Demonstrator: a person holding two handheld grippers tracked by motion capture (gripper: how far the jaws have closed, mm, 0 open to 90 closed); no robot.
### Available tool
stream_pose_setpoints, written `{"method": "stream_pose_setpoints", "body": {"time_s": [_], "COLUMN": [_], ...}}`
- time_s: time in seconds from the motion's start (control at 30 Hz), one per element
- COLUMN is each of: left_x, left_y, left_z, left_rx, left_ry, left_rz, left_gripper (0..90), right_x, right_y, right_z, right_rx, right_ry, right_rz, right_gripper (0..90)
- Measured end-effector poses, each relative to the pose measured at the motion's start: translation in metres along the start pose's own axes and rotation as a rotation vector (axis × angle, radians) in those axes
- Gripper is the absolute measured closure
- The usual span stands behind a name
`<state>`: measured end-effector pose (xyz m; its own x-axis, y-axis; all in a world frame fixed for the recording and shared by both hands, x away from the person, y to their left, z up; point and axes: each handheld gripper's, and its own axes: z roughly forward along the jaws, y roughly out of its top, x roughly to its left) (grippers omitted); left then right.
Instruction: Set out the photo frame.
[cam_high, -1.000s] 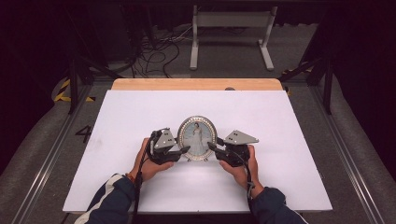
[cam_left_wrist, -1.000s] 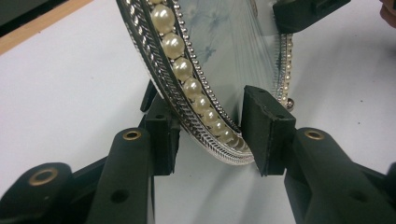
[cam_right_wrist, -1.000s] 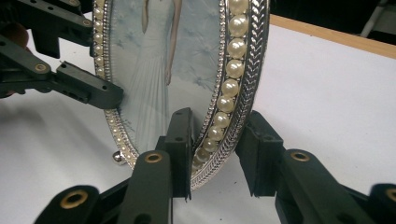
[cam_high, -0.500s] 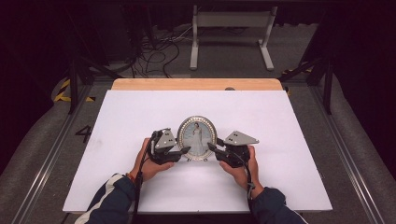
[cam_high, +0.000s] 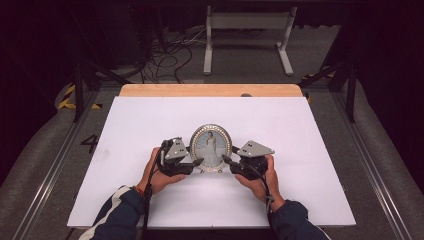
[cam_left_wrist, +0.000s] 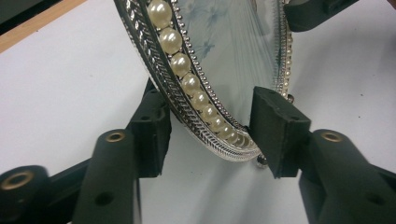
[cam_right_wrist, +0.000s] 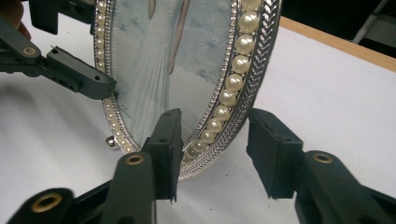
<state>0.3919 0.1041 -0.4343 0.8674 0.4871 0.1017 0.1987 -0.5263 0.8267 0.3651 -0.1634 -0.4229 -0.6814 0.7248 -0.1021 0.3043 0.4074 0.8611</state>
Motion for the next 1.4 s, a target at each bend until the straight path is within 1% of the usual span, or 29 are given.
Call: {"method": "stream_pose_setpoints", "body": {"time_s": [0.07, 0.17, 0.23, 0.27, 0.3, 0.37, 0.4, 0.43, 0.5, 0.6, 0.73, 0.8, 0.83, 0.93, 1.0, 1.03, 1.1, 1.2, 1.23, 1.27, 1.4], "left_x": [-0.002, -0.004, -0.004, -0.004, -0.004, -0.003, -0.003, -0.002, -0.001, -0.001, -0.001, 0.0, -0.001, -0.001, -0.001, -0.001, -0.001, -0.001, -0.001, -0.001, -0.002], "left_y": [0.001, 0.002, 0.003, 0.002, 0.002, 0.002, 0.001, 0.001, 0.0, -0.001, 0.0, 0.0, 0.0, 0.0, 0.0, 0.0, 0.0, 0.0, 0.001, 0.001, 0.0], "left_z": [0.0, 0.0, 0.0, 0.0, 0.0, 0.0, 0.0, 0.001, 0.002, 0.003, 0.002, 0.001, 0.0, -0.001, -0.001, -0.002, -0.003, -0.004, -0.005, -0.007, -0.009], "left_rx": [0.001, 0.007, 0.011, 0.011, 0.015, 0.006, 0.008, 0.013, 0.016, 0.019, 0.022, 0.026, 0.028, 0.035, 0.035, 0.034, 0.04, 0.044, 0.045, 0.04, 0.041], "left_ry": [-0.007, 0.006, 0.009, 0.015, 0.018, -0.01, -0.013, -0.005, -0.02, -0.037, -0.023, -0.015, 0.0, 0.02, 0.024, 0.03, 0.037, 0.039, 0.042, 0.045, 0.049], "left_rz": [0.006, 0.02, 0.016, 0.007, 0.005, -0.011, -0.016, -0.018, -0.031, -0.015, -0.003, 0.005, 0.012, 0.03, 0.033, 0.036, 0.042, 0.045, 0.05, 0.05, 0.054], "left_gripper": [39.4, 33.5, 28.3, 25.6, 21.3, 16.1, 13.9, 11.8, 7.9, 3.8, 3.0, 3.0, 3.2, 4.5, 4.8, 5.0, 5.3, 5.2, 5.2, 5.3, 5.4], "right_x": [0.0, -0.001, 0.0, 0.0, 0.0, 0.0, 0.0, 0.0, 0.0, -0.001, -0.002, -0.002, -0.001, 0.0, 0.001, 0.0, 0.0, -0.001, -0.001, -0.001, 0.0], "right_y": [0.001, 0.002, 0.002, 0.003, 0.003, 0.003, 0.003, 0.003, 0.003, 0.002, 0.002, 0.001, 0.002, 0.002, 0.002, 0.003, 0.003, 0.003, 0.004, 0.006, 0.006], "right_z": [0.0, -0.001, -0.001, -0.001, -0.001, -0.001, -0.001, -0.001, 0.001, 0.003, 0.003, 0.003, 0.003, 0.003, 0.002, 0.001, 0.001, 0.0, -0.001, -0.003, -0.006], "right_rx": [0.01, 0.015, 0.023, 0.027, 0.032, 0.04, 0.04, 0.041, 0.049, 0.048, 0.049, 0.059, 0.062, 0.068, 0.068, 0.069, 0.077, 0.08, 0.083, 0.083, 0.082], "right_ry": [0.007, 0.018, 0.015, 0.015, 0.013, 0.01, 0.014, 0.025, 0.032, 0.041, 0.042, 0.058, 0.051, 0.018, 0.01, -0.004, -0.017, -0.012, -0.015, -0.02, -0.023], "right_rz": [-0.008, -0.009, -0.02, -0.024, -0.032, -0.039, -0.035, -0.025, -0.023, -0.014, -0.007, -0.019, -0.027, -0.053, -0.06, -0.071, -0.082, -0.086, -0.093, -0.115, -0.131], "right_gripper": [49.6, 43.6, 38.4, 36.6, 34.3, 27.9, 25.8, 23.3, 18.6, 13.8, 12.2, 10.1, 11.6, 13.8, 14.3, 16.0, 16.4, 16.6, 17.0, 17.5, 18.0]}}
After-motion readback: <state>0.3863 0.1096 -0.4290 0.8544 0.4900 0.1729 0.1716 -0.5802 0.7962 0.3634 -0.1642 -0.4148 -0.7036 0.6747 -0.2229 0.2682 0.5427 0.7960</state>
